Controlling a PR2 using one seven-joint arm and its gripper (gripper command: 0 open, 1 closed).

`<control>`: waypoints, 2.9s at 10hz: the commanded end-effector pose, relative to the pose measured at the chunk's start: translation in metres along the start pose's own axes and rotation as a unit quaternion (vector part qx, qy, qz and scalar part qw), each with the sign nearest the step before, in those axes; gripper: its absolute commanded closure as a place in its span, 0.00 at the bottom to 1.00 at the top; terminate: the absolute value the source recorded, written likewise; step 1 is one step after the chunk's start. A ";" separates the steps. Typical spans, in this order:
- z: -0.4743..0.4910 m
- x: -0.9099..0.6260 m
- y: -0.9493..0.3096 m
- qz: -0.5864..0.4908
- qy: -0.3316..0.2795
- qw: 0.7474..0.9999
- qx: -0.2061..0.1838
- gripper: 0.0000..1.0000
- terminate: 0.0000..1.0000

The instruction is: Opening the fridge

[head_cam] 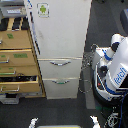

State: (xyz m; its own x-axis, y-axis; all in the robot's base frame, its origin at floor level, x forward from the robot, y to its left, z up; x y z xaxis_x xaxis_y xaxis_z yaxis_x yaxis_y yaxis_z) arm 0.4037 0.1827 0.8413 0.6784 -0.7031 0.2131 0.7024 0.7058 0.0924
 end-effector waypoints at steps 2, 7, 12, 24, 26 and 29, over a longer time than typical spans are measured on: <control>0.004 0.080 0.051 0.051 -0.005 0.997 -0.063 0.00 0.00; -0.001 0.150 0.132 0.129 0.041 0.991 0.012 0.00 0.00; 0.000 0.193 0.216 0.215 0.102 0.967 0.086 0.00 0.00; 0.049 0.252 0.350 0.300 0.144 0.928 0.166 0.00 0.00; 0.046 0.255 0.358 0.299 0.148 0.928 0.166 0.00 0.00; 0.048 0.276 0.373 0.317 0.132 0.931 0.128 0.00 0.00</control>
State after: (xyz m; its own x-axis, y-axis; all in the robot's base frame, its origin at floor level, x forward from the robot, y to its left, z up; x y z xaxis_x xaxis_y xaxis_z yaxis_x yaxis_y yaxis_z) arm 0.8146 0.2580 0.9757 0.9902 -0.1269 0.0579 0.1010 0.9383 0.3306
